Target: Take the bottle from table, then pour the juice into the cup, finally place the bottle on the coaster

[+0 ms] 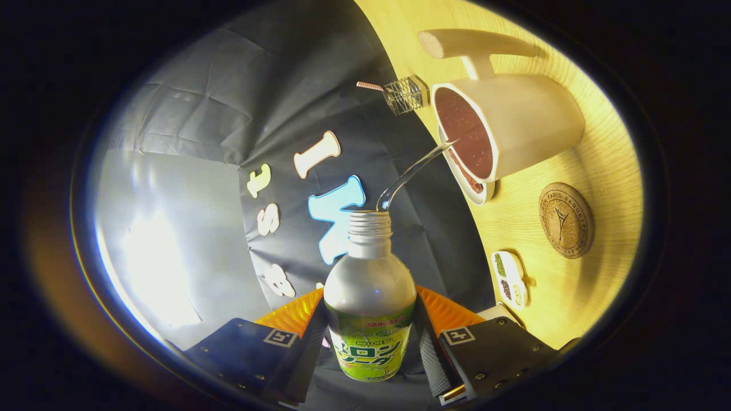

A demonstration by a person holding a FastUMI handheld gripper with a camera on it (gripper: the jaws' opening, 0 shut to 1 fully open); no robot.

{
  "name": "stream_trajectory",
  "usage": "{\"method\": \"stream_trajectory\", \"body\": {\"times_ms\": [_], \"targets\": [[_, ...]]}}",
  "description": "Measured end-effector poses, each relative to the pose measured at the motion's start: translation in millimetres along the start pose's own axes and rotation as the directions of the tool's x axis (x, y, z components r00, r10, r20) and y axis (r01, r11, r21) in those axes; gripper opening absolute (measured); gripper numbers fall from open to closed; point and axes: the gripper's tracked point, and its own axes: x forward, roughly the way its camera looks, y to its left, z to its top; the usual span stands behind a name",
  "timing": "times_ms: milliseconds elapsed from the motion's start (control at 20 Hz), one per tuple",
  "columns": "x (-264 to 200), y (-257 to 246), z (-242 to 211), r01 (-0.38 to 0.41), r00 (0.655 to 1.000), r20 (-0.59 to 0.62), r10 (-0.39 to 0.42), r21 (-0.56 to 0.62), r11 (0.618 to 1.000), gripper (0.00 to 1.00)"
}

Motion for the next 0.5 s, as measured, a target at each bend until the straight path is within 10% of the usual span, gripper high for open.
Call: {"method": "stream_trajectory", "body": {"times_ms": [500], "targets": [[3.0,2.9,5.9,-0.005,0.999,0.054,0.0,0.088,0.996,0.77]]}}
